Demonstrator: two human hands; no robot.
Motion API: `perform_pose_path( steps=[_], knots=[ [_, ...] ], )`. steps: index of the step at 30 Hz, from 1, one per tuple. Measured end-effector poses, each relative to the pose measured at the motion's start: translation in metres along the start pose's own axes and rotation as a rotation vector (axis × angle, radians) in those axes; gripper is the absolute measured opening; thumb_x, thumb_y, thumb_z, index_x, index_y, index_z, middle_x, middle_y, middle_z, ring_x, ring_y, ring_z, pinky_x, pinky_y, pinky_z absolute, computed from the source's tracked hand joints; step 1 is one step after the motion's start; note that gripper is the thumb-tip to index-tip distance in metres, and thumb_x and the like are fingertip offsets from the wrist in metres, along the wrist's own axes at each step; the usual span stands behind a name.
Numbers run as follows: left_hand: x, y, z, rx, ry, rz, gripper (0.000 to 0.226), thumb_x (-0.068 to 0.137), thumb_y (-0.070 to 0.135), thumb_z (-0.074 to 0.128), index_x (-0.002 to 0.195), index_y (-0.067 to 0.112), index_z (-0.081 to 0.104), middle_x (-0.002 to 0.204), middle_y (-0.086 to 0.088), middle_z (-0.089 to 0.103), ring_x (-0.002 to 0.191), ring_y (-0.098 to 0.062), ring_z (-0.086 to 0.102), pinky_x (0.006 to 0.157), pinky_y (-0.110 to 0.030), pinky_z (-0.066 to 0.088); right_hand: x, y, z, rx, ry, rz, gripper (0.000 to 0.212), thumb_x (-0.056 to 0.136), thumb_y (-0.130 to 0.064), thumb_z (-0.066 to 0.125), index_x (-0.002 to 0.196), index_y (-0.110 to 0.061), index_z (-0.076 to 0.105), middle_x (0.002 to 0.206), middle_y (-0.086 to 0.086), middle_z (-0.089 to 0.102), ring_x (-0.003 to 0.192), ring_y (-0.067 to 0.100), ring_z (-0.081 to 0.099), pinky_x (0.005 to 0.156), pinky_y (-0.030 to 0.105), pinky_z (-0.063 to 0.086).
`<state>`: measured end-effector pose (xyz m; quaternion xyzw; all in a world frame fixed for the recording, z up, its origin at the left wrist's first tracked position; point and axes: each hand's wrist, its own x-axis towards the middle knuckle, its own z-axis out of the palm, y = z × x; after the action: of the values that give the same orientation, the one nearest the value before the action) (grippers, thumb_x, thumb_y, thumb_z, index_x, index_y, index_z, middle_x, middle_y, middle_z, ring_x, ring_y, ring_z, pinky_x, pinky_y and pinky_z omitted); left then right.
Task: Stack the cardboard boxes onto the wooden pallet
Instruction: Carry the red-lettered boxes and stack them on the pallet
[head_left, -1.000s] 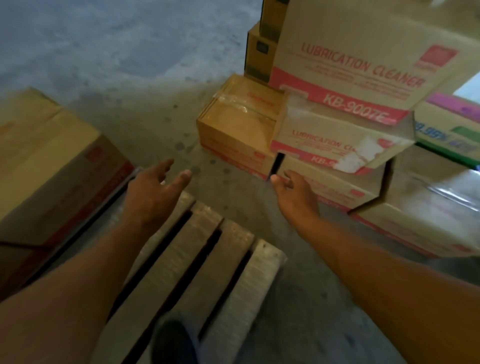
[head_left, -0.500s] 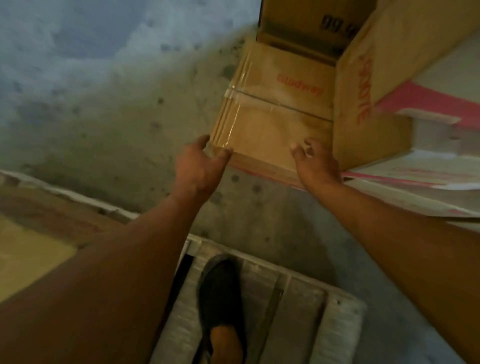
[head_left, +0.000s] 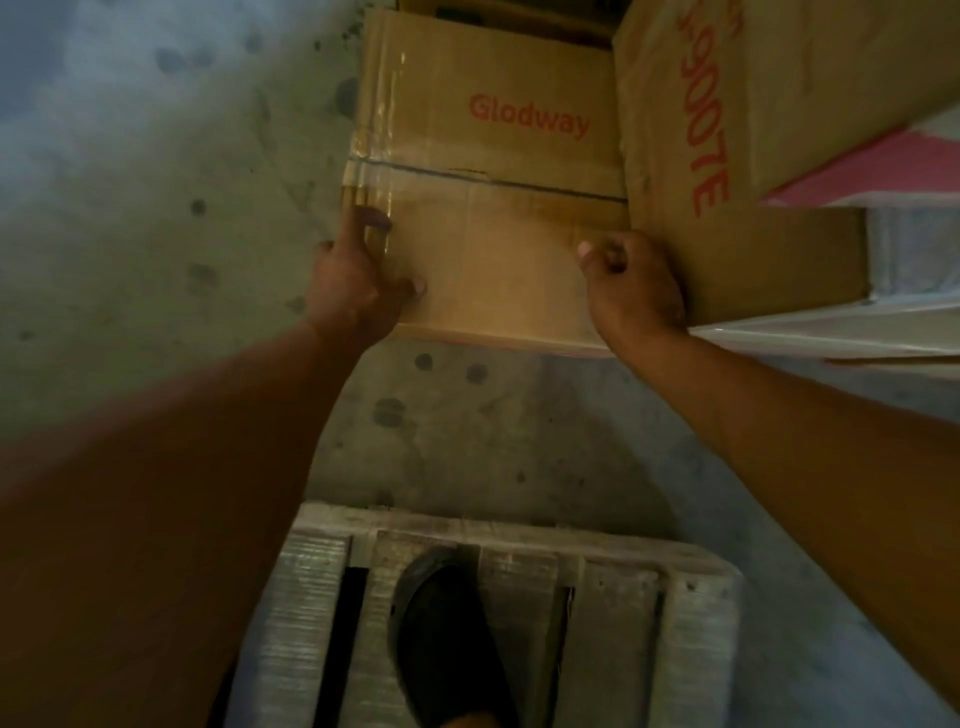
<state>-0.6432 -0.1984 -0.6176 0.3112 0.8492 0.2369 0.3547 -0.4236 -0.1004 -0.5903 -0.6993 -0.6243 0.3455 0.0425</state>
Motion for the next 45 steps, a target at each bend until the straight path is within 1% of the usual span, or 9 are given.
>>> perform_pose_path(
  steps=[6, 16, 21, 26, 27, 32, 40, 42, 45],
  knots=[
    [-0.008, -0.013, 0.004, -0.109, 0.07, -0.011, 0.072, 0.069, 0.037, 0.08, 0.125, 0.019, 0.038, 0.11, -0.007, 0.054, 0.101, -0.037, 0.061, 0.079, -0.048, 0.055, -0.006, 0.016, -0.015, -0.107, 0.007, 0.007, 0.052, 0.1, -0.041, 0.053, 0.145, -0.014, 0.049, 0.144, 0.011, 0.054, 0.132, 0.03, 0.048, 0.103, 0.032, 0.037],
    [-0.004, -0.023, 0.005, -0.271, 0.072, -0.202, 0.114, 0.072, 0.037, 0.088, 0.153, 0.011, 0.012, 0.149, -0.016, 0.039, 0.131, -0.032, 0.046, 0.103, -0.037, 0.043, -0.031, 0.04, 0.0, -0.263, 0.109, 0.057, 0.061, 0.095, -0.047, 0.059, 0.139, -0.008, 0.046, 0.144, 0.017, 0.05, 0.136, 0.034, 0.042, 0.105, 0.037, 0.033],
    [-0.002, -0.028, 0.003, -0.341, 0.015, -0.211, 0.124, 0.069, 0.038, 0.089, 0.155, 0.011, 0.003, 0.155, -0.016, 0.033, 0.135, -0.032, 0.044, 0.107, -0.048, 0.045, -0.042, 0.047, 0.009, -0.26, 0.158, 0.135, 0.071, 0.095, -0.047, 0.06, 0.144, 0.0, 0.039, 0.144, 0.021, 0.047, 0.136, 0.037, 0.041, 0.106, 0.039, 0.032],
    [-0.001, -0.031, 0.001, -0.387, -0.072, -0.175, 0.091, 0.074, 0.036, 0.086, 0.145, 0.01, 0.037, 0.134, -0.011, 0.059, 0.117, -0.03, 0.062, 0.086, -0.049, 0.057, -0.04, 0.036, 0.012, -0.094, 0.128, 0.198, 0.088, 0.089, -0.054, 0.064, 0.153, -0.002, 0.03, 0.157, 0.019, 0.036, 0.145, 0.034, 0.031, 0.118, 0.039, 0.026],
    [-0.001, -0.032, 0.0, -0.385, -0.082, -0.168, 0.082, 0.075, 0.036, 0.085, 0.141, 0.011, 0.044, 0.13, -0.011, 0.062, 0.114, -0.03, 0.064, 0.073, -0.031, 0.049, -0.039, 0.034, 0.009, -0.079, 0.142, 0.201, 0.088, 0.088, -0.054, 0.065, 0.153, -0.004, 0.031, 0.157, 0.017, 0.036, 0.146, 0.033, 0.029, 0.118, 0.039, 0.026],
    [0.002, -0.052, -0.019, -0.469, -0.091, -0.225, 0.077, 0.076, 0.034, 0.084, 0.14, 0.011, 0.048, 0.13, -0.012, 0.063, 0.116, -0.033, 0.063, 0.079, -0.035, 0.055, -0.037, 0.029, 0.009, -0.007, 0.159, 0.201, 0.081, 0.085, -0.054, 0.068, 0.148, -0.011, 0.041, 0.15, 0.014, 0.046, 0.14, 0.032, 0.038, 0.114, 0.038, 0.031],
    [-0.038, -0.11, -0.073, -0.559, -0.072, -0.385, 0.081, 0.067, 0.034, 0.083, 0.137, 0.027, 0.043, 0.114, 0.009, 0.063, 0.1, -0.013, 0.062, 0.08, -0.039, 0.047, -0.034, 0.001, 0.039, 0.233, -0.174, 0.183, 0.084, 0.082, -0.067, 0.065, 0.149, -0.019, 0.044, 0.155, 0.009, 0.038, 0.14, 0.029, 0.039, 0.109, 0.036, 0.034],
    [-0.057, -0.121, -0.08, -0.584, -0.046, -0.405, 0.076, 0.074, 0.034, 0.082, 0.139, 0.032, 0.043, 0.115, 0.011, 0.062, 0.103, -0.012, 0.061, 0.083, -0.043, 0.046, -0.039, -0.011, 0.04, 0.294, -0.196, 0.142, 0.074, 0.083, -0.061, 0.069, 0.143, -0.022, 0.051, 0.139, 0.003, 0.051, 0.129, 0.015, 0.051, 0.1, 0.027, 0.043],
    [-0.082, -0.118, -0.095, -0.643, 0.08, -0.44, 0.061, 0.072, 0.048, 0.081, 0.126, 0.041, 0.055, 0.113, 0.016, 0.065, 0.106, -0.011, 0.059, 0.081, -0.039, 0.044, -0.046, -0.028, 0.027, 0.416, -0.25, 0.039, 0.048, 0.086, -0.049, 0.073, 0.126, -0.025, 0.063, 0.098, -0.016, 0.063, 0.075, -0.015, 0.064, 0.062, 0.007, 0.05]
  ],
)
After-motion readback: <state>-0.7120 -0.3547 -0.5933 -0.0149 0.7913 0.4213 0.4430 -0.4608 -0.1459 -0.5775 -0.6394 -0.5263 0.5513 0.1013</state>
